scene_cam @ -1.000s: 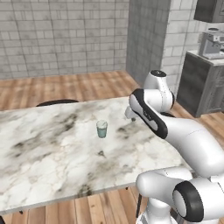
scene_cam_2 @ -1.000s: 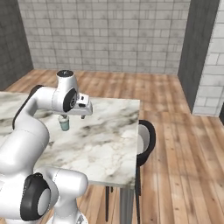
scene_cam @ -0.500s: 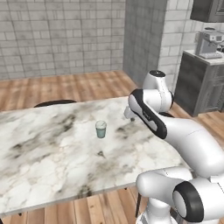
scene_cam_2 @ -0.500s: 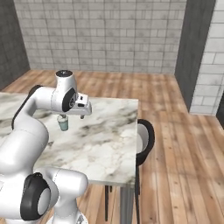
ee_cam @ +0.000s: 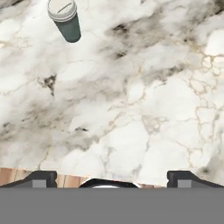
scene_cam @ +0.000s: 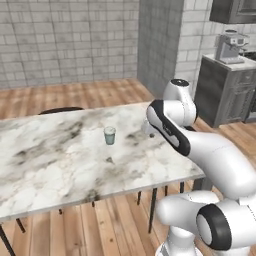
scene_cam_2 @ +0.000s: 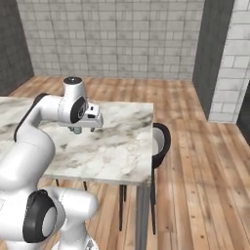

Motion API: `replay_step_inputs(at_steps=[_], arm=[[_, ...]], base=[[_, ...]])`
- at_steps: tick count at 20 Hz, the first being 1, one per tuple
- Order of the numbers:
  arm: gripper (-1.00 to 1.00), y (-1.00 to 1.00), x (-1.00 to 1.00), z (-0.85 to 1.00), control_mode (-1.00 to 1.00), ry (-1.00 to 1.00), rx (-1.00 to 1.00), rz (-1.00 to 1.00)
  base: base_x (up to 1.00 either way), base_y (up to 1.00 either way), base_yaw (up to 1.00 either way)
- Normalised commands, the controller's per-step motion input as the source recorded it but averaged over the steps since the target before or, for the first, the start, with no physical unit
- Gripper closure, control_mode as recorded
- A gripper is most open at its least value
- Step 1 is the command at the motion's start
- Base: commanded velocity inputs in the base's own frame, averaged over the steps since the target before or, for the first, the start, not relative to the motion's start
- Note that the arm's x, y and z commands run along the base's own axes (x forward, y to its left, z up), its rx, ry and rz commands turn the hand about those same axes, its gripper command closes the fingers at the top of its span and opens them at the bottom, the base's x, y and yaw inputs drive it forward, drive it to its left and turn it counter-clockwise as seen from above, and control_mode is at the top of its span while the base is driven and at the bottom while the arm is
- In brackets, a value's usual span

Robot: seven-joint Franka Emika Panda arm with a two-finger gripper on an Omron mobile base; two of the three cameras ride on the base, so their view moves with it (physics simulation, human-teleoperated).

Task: Move the drinks to the dining counter.

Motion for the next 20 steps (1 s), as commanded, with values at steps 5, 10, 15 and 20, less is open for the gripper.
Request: replay_step_inputs(at_steps=[5, 10, 15, 20], arm=[[-1.0, 0.0, 0.0, 0.0, 1.0, 0.0, 0.0, 0.0], [-1.0, 0.0, 0.0, 0.0, 1.0, 0.0, 0.0, 0.0], [-1.0, 0.0, 0.0, 0.0, 1.0, 0.0, 0.0, 0.0], [-1.0, 0.0, 0.0, 0.0, 1.0, 0.0, 0.0, 0.0]], base=[[-0.96, -0.02, 0.0], [-0.15, -0.25, -0.28], [0.12, -0.86, -0.33], [0.22, -1.0, -0.31]])
